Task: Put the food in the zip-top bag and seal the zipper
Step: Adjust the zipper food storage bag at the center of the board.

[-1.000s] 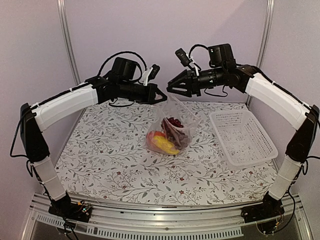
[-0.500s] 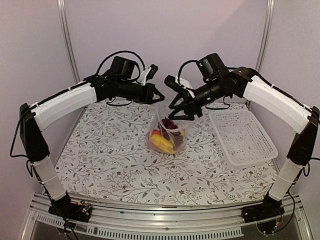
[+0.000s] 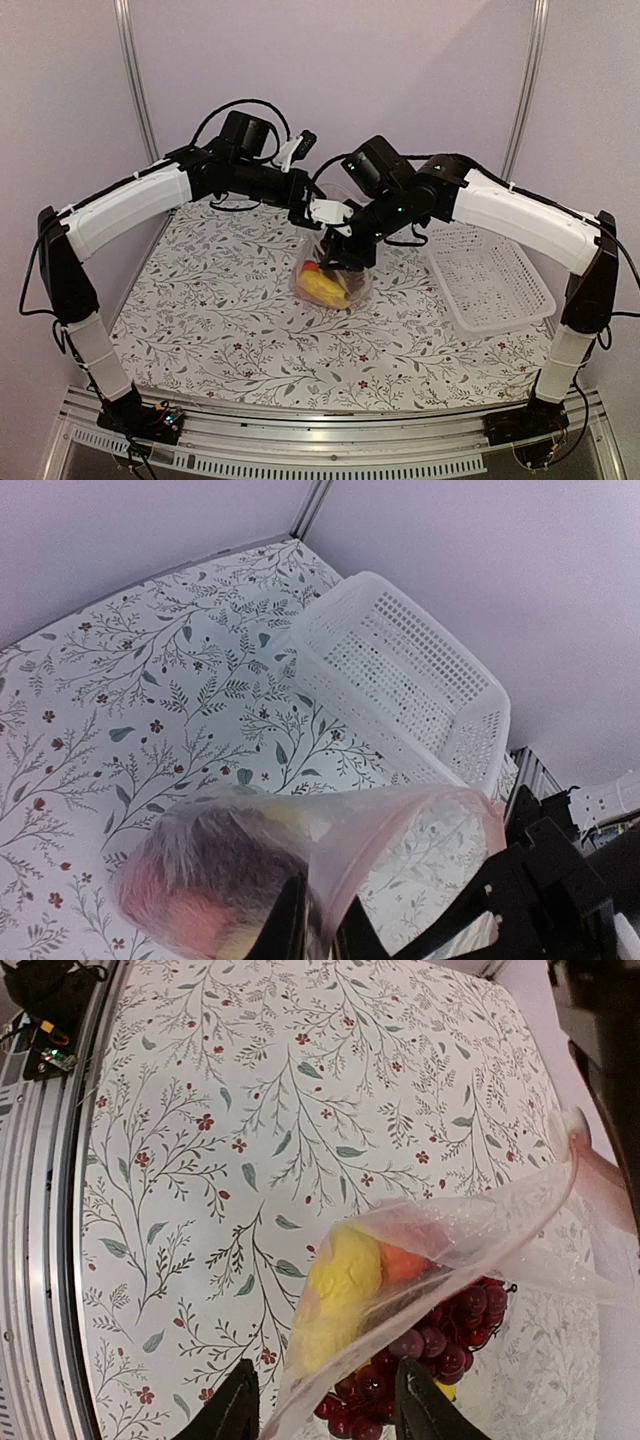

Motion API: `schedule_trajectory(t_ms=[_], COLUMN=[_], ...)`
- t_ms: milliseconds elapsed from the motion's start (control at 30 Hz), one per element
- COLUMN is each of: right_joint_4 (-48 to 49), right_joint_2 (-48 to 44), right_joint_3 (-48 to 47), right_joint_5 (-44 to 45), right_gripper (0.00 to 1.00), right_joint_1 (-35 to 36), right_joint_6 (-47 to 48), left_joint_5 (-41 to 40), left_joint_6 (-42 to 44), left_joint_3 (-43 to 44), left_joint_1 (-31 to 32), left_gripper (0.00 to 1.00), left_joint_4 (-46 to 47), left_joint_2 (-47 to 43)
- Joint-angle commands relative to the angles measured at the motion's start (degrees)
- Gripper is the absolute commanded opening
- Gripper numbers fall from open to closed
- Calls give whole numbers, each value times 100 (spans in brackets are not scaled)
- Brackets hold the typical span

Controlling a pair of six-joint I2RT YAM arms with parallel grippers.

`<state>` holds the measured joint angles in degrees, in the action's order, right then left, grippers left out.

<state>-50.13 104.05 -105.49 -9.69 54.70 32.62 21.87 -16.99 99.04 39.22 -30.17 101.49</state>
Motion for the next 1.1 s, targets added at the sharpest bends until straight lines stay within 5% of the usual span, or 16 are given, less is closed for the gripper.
schedule_trajectory(t_ms=[0,67,200,333,667,733,833,1067], right_joint_4=[16,38,166,249,244,233,201,-26], right_joint_2=[214,212,-104,-479,-751,-705,-601,-124], right_joint_3=[-209,-265,-317,-335,51,124,146,-365], right_joint_5=[918,930,456,90,-573,-640,-704,-1172], right_gripper=[35,16,0,0,0,7,33,46], right_joint_1=[18,15,15,15,-551,-581,-583,-583], right_joint_6=[-202,-197,-98,89,158,80,-71,-335], left_joint_5=[-168,-331,-463,-279,172,187,320,432], left_joint_6=[295,432,739,864,842,824,753,655], left_joint_3=[238,299,445,733,1094,1002,938,890], left_joint_1=[-98,-94,-99,-87,-17,-12,-11,-24], left_gripper=[16,24,24,0,0,0,0,0], left_joint_4=[-277,-437,-838,-1102,-1017,-1017,-1019,-990], left_joint_2=[-167,-123,-8,129,134,195,246,149])
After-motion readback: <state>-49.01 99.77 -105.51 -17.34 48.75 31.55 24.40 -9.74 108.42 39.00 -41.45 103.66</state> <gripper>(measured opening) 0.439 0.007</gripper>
